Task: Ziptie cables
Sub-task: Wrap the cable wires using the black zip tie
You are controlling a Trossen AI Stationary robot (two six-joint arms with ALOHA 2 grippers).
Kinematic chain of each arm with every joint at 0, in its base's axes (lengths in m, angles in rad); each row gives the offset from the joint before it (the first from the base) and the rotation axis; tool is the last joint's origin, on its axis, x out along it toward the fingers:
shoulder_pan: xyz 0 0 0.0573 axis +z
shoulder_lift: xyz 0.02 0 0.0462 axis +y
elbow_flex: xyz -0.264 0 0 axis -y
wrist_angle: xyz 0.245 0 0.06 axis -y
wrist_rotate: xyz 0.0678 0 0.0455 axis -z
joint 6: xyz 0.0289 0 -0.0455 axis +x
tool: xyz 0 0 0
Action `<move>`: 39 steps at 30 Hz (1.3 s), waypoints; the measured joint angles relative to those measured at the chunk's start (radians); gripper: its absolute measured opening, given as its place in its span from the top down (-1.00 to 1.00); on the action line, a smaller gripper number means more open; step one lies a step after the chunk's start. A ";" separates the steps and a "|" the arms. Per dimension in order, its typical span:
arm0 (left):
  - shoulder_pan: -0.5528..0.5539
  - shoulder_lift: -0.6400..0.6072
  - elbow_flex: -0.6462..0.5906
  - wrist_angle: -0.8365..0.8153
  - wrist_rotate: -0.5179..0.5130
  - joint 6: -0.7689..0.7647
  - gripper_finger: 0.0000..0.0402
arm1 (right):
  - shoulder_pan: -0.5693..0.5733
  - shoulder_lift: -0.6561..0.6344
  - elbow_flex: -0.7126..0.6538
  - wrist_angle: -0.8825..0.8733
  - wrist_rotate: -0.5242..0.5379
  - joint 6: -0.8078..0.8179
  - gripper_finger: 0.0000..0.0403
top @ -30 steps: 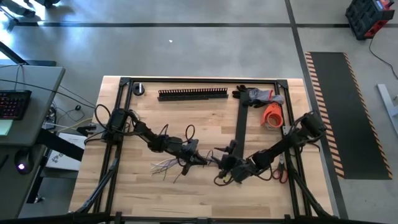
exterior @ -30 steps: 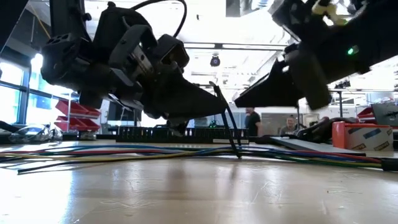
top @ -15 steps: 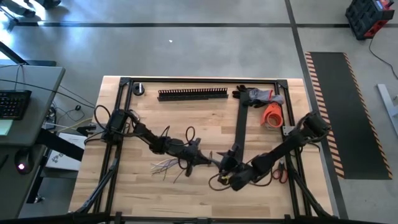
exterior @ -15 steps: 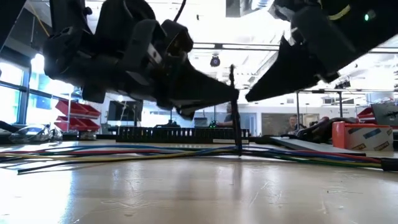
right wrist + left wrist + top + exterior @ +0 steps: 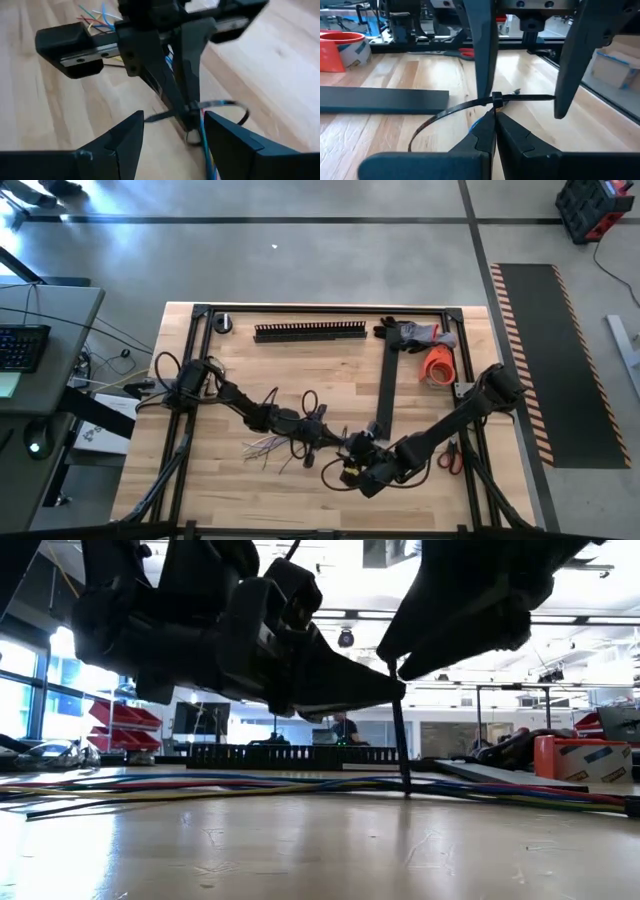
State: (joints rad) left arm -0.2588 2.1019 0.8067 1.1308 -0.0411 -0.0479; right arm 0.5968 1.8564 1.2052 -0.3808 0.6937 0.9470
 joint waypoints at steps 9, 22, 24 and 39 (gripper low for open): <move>-0.011 0.039 0.002 0.012 -0.037 0.004 1.00 | -0.002 0.009 0.005 -0.044 -0.051 0.196 0.04; -0.020 0.040 0.001 0.025 -0.074 0.024 1.00 | -0.023 0.009 0.005 -0.049 -0.062 0.197 0.04; -0.020 0.040 0.001 0.026 -0.074 0.024 1.00 | -0.023 0.009 0.005 -0.036 -0.062 0.199 0.04; -0.048 0.040 0.001 0.036 -0.088 0.024 1.00 | -0.056 0.010 0.004 -0.062 -0.068 0.260 0.11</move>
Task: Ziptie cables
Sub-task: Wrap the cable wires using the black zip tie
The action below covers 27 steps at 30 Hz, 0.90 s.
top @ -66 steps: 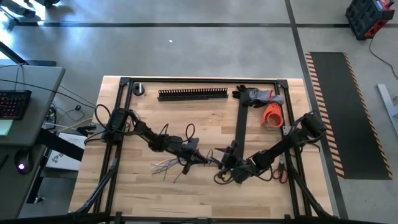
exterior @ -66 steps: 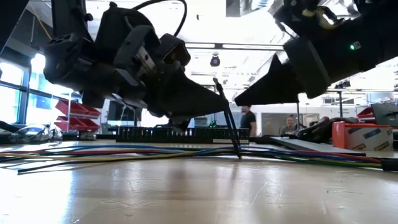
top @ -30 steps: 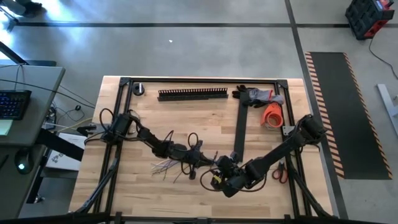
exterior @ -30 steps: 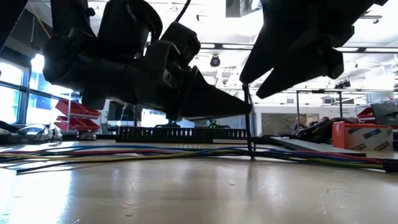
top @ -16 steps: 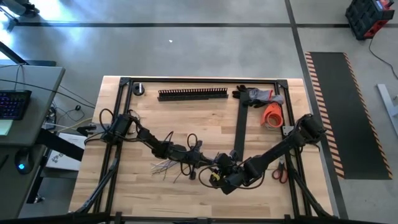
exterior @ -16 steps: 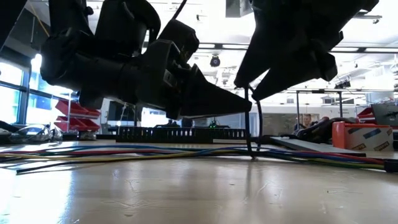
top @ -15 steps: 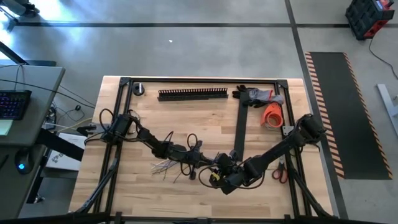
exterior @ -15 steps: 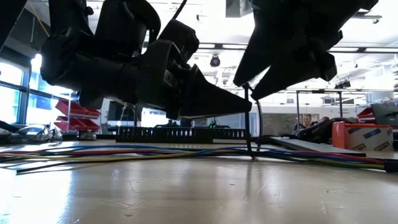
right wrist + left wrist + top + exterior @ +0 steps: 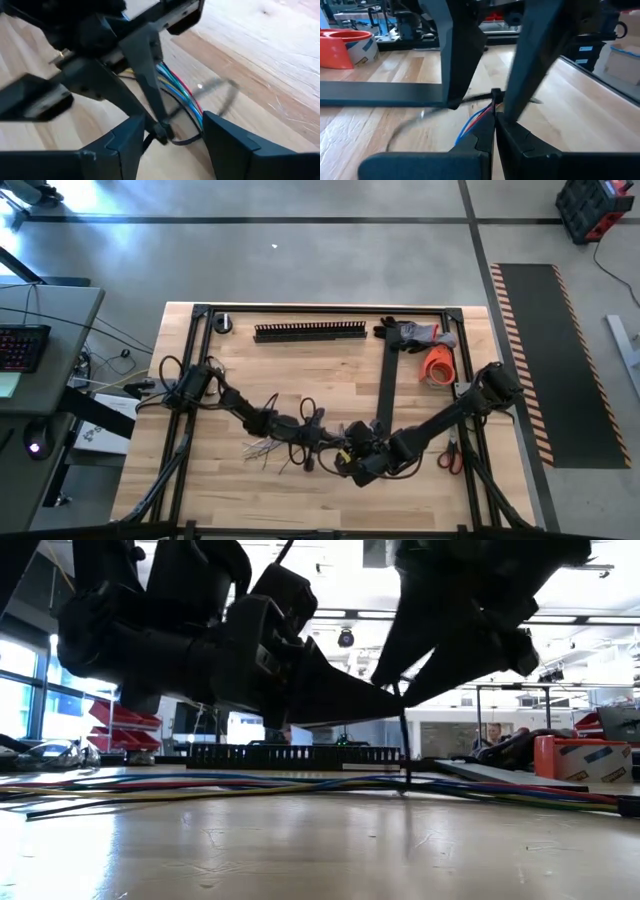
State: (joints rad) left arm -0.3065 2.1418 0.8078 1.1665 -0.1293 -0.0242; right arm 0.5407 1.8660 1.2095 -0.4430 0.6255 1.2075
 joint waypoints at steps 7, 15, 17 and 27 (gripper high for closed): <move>-0.011 0.000 -0.001 0.000 -0.001 0.000 1.00 | 0.001 0.000 0.000 -0.066 -0.032 -0.008 0.51; -0.011 -0.003 -0.001 0.012 0.005 0.001 1.00 | 0.000 0.001 -0.001 -0.088 -0.047 -0.060 0.96; -0.011 -0.016 -0.004 0.000 0.010 0.002 0.99 | 0.000 0.001 -0.001 -0.103 -0.047 -0.062 0.97; -0.011 -0.199 -0.014 -0.109 0.154 0.057 0.65 | 0.001 0.021 -0.002 -0.130 -0.029 -0.145 0.99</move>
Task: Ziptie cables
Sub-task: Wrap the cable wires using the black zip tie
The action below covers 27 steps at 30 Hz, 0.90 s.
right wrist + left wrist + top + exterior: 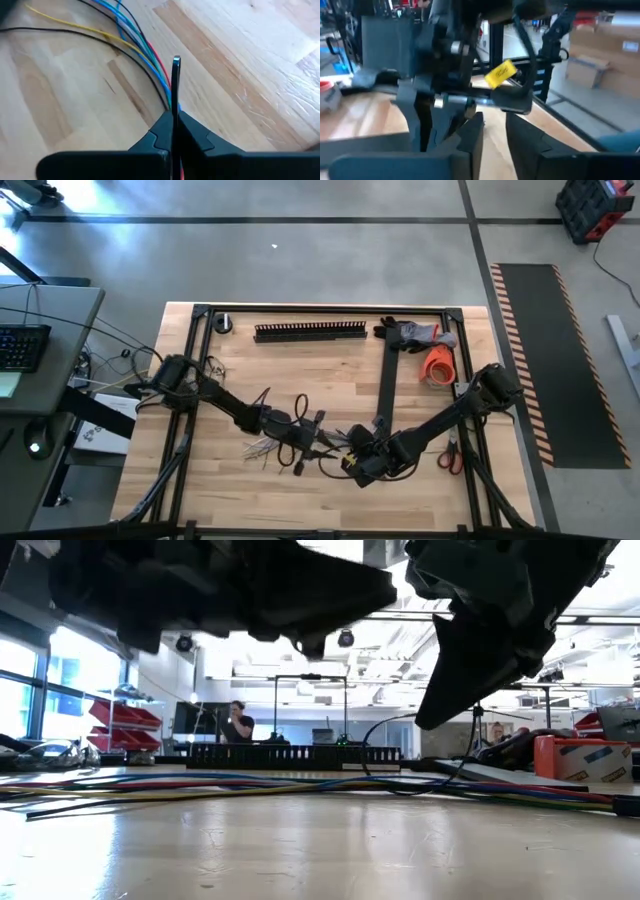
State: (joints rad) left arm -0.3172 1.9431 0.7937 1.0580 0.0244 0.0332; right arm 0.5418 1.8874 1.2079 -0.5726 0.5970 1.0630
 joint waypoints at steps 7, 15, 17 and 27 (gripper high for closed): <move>0.011 -0.064 0.001 -0.121 -0.002 0.111 0.46 | 0.050 -0.061 0.002 -0.072 0.002 0.052 0.68; 0.051 -0.057 0.060 -0.275 0.106 0.207 0.41 | 0.135 -0.052 -0.003 -0.188 -0.165 0.163 0.16; 0.055 -0.057 0.092 -0.305 0.121 0.215 0.41 | 0.155 -0.013 -0.008 -0.129 -0.163 0.176 0.07; 0.059 -0.004 0.187 -0.342 0.161 0.284 0.41 | 0.245 0.068 -0.007 -0.044 0.141 0.328 0.08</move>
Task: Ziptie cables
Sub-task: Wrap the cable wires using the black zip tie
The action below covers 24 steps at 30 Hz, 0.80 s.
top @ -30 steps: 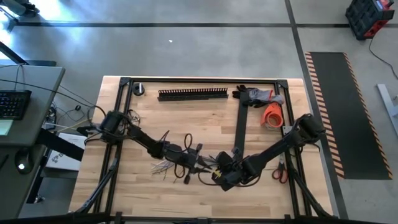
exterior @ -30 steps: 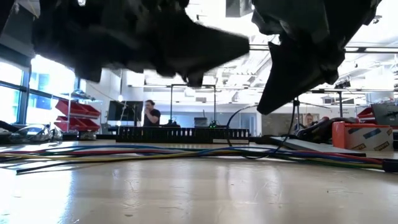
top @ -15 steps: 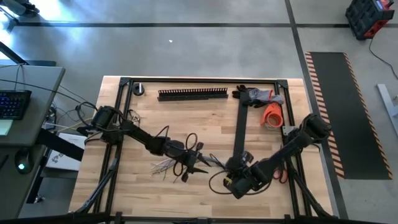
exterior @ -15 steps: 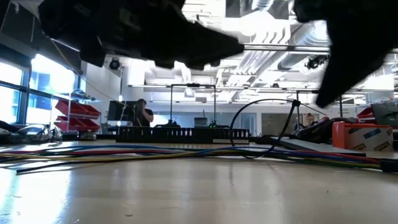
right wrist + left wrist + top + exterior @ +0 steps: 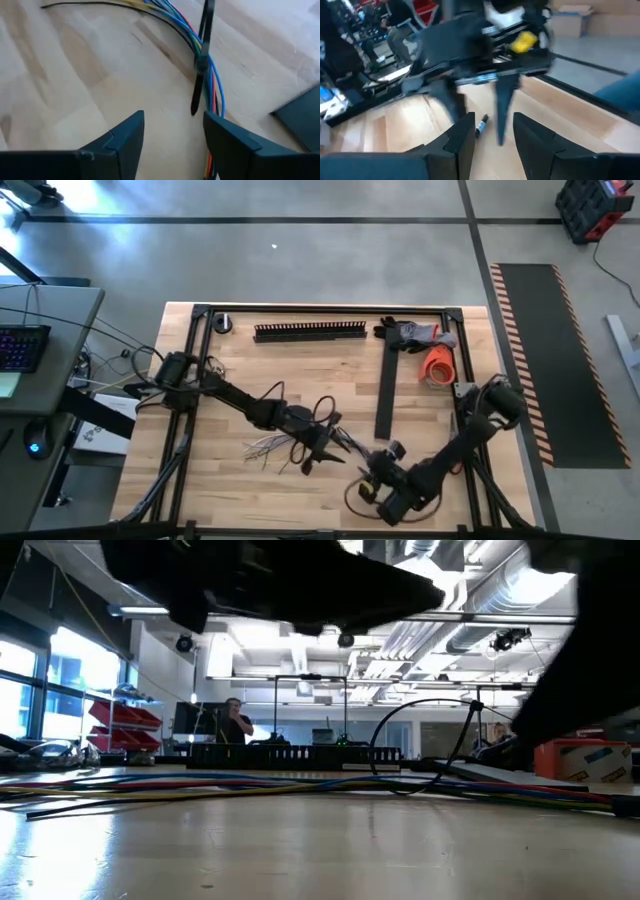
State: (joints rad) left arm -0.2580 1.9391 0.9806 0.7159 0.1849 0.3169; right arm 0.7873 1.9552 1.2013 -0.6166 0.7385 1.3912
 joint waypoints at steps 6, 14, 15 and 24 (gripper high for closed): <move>-0.004 0.096 0.132 -0.108 0.019 0.022 0.41 | 0.027 0.052 -0.001 -0.022 0.116 0.017 0.29; 0.028 0.127 0.239 -0.260 0.012 0.046 0.41 | 0.017 0.061 -0.001 -0.011 0.224 0.004 0.57; 0.035 0.127 0.247 -0.280 0.013 0.053 0.41 | 0.014 0.061 -0.001 -0.012 0.226 0.003 0.62; 0.096 0.135 0.271 -0.404 0.171 0.113 0.41 | -0.002 0.061 -0.001 -0.007 0.223 -0.045 0.97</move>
State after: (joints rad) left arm -0.1618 2.0739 1.2518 0.3121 0.3564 0.4296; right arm 0.7857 2.0159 1.2003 -0.6240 0.9611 1.3466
